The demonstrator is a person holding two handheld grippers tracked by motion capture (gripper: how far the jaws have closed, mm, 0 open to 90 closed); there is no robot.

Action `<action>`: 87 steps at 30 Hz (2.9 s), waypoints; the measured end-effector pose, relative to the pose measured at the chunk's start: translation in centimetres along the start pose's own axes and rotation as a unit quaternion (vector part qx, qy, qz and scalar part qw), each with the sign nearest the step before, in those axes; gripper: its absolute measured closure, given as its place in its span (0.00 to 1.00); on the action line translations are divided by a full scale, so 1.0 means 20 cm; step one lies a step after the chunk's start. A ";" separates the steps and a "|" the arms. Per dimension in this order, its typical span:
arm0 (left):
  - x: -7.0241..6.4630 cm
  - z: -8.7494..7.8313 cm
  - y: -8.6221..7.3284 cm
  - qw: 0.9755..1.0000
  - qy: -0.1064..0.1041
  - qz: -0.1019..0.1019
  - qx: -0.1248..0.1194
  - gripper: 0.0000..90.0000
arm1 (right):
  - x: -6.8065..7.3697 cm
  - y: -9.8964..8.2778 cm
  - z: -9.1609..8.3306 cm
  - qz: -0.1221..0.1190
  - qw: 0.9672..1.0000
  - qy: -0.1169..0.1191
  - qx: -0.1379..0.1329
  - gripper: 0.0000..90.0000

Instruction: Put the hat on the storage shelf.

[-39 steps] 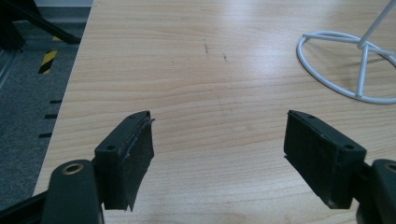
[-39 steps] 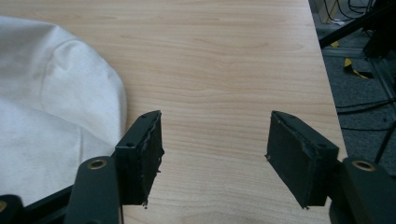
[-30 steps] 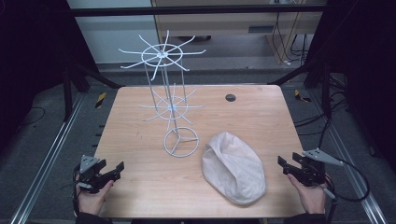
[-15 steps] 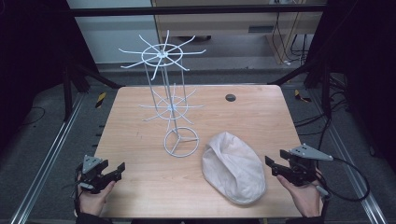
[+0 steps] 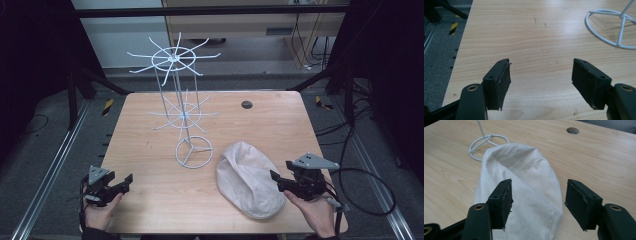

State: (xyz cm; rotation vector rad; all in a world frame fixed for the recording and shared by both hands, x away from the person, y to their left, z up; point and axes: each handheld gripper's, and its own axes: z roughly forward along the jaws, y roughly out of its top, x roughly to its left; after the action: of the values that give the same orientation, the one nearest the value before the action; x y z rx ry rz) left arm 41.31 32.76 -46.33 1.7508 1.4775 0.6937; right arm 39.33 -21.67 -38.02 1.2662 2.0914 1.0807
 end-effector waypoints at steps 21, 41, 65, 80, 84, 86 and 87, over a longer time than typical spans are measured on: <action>0.02 0.01 0.00 1.000 0.010 0.005 0.005 0.34 | 0.22 0.14 0.15 -0.051 0.997 0.036 0.055 0.44; 0.02 0.01 0.00 1.000 0.011 0.004 0.009 0.35 | 0.34 0.14 0.34 -0.069 0.989 0.045 0.123 0.52; 0.02 0.02 0.00 1.000 0.011 0.003 0.018 0.35 | 0.35 0.10 0.50 -0.076 0.979 0.006 0.190 0.89; 0.03 0.02 0.00 1.000 0.011 -0.001 0.021 0.35 | 0.31 0.13 0.45 -0.063 0.983 0.013 0.171 0.97; 0.02 0.02 0.00 1.000 0.012 -0.001 0.019 0.35 | 0.29 0.13 0.39 -0.056 0.989 0.017 0.136 0.97; 0.02 0.02 0.00 1.000 0.012 -0.001 0.019 0.35 | 0.28 0.13 0.38 -0.053 0.990 0.018 0.127 0.97; 0.02 0.02 0.00 1.000 0.012 -0.001 0.020 0.35 | 0.27 0.13 0.37 -0.053 0.991 0.020 0.118 0.97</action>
State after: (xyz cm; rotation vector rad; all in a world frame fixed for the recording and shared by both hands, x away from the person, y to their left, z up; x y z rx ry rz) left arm 41.64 33.15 -46.63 1.7761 1.5179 0.6909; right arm 43.35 -13.35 -40.13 1.2306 2.3445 0.8389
